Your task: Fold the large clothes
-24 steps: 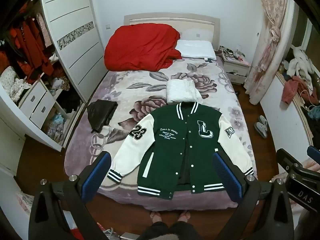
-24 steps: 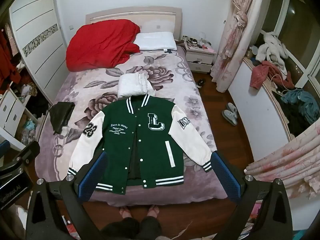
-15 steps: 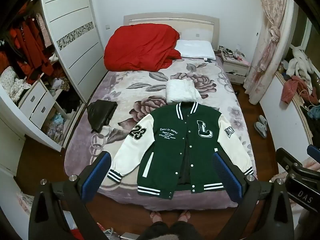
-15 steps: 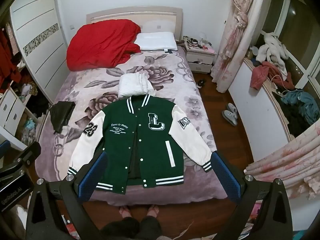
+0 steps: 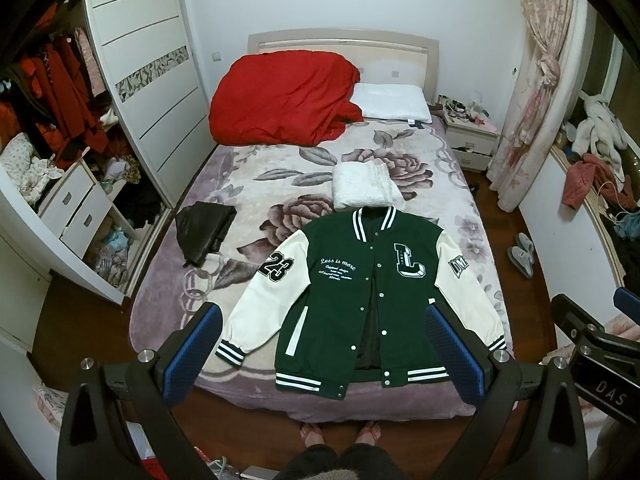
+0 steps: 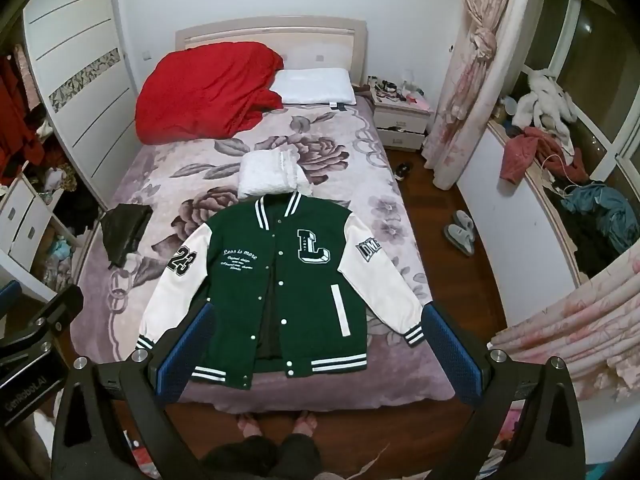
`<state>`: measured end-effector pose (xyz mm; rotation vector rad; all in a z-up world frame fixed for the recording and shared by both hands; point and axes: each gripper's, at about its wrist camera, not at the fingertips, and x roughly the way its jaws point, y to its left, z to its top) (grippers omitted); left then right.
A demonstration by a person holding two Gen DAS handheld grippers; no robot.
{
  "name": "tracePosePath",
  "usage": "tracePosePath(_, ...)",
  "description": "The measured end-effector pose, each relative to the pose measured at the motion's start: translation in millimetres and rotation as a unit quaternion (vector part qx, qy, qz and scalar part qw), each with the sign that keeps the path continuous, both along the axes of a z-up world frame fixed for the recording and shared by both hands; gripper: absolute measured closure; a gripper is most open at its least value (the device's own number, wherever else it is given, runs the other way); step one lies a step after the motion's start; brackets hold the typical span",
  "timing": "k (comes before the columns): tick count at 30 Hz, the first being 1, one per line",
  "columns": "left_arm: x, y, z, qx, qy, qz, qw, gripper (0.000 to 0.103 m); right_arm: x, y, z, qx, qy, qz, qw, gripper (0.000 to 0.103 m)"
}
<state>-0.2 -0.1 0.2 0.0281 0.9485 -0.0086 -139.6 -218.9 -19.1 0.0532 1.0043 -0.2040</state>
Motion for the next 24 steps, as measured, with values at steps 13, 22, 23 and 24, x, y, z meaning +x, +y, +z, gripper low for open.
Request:
tracePosePath(13,0.5,-0.2,-0.1,-0.001,-0.002,0.0,1.0,0.0,0.8,12.7,24.9,0.001,-0.007,0.002,1.0,0.0)
tracePosePath(22,1.8,-0.7,0.2,0.0,-0.007,-0.001,1.0,0.0,0.6,13.1,27.8,0.001,-0.009,0.003,1.0,0.0)
tracePosePath(23,3.3,-1.3,2.8,0.0,-0.008,-0.001,1.0,0.0,0.4,13.4,27.3,0.001,-0.01,0.003,1.0,0.0)
tracePosePath(24,4.7,-1.4,5.7,0.001,-0.009,-0.001,1.0,0.0,0.4,13.4,27.9,0.001,-0.01,0.003,1.0,0.0)
